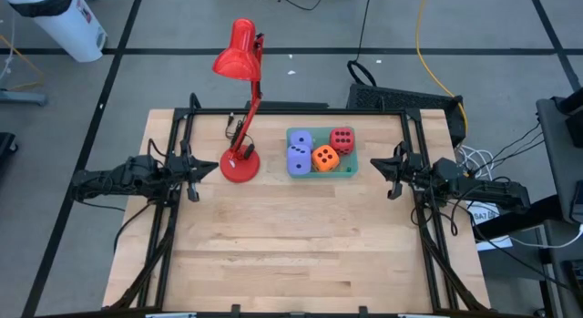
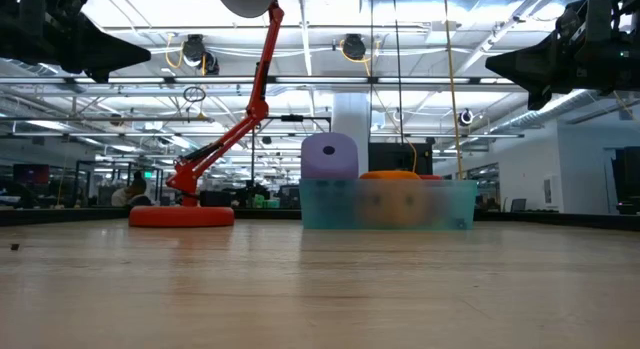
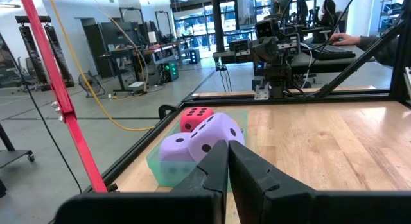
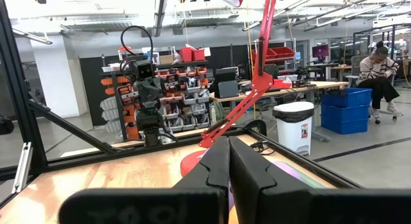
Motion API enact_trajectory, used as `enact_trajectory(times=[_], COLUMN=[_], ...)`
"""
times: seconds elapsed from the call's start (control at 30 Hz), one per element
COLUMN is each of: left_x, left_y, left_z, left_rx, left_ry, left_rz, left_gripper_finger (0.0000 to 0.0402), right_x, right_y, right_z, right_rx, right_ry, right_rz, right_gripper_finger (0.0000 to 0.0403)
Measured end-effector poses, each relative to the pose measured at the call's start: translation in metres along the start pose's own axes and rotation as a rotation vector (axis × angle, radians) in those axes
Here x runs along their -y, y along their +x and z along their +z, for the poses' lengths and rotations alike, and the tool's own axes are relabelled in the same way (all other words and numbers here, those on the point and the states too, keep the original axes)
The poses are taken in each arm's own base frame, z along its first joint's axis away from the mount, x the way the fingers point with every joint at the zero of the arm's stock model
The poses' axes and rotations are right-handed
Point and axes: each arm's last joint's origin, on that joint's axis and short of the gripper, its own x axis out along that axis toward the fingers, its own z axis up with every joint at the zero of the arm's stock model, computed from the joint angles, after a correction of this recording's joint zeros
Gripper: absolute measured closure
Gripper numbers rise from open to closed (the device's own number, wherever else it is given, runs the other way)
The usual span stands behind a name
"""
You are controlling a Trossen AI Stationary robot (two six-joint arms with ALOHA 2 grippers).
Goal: Pick & Place Dice
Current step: Return to Home Position
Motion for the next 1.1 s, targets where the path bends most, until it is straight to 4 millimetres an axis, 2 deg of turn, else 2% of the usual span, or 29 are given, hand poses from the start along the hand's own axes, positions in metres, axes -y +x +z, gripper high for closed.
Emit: enact_trajectory(times=[1.1], left_x=[0.0000], left_y=[0.0000], left_z=[0.0001], left_rx=[0.000], left_ry=[0.000], left_rz=[0.000], left_gripper_finger=[0.0376], right_x=[0.0000], right_y=[0.0000], right_z=[0.0001], right_rx=[0.001], right_ry=[0.000], right_rz=[0.000], right_gripper_finger=[0.0403])
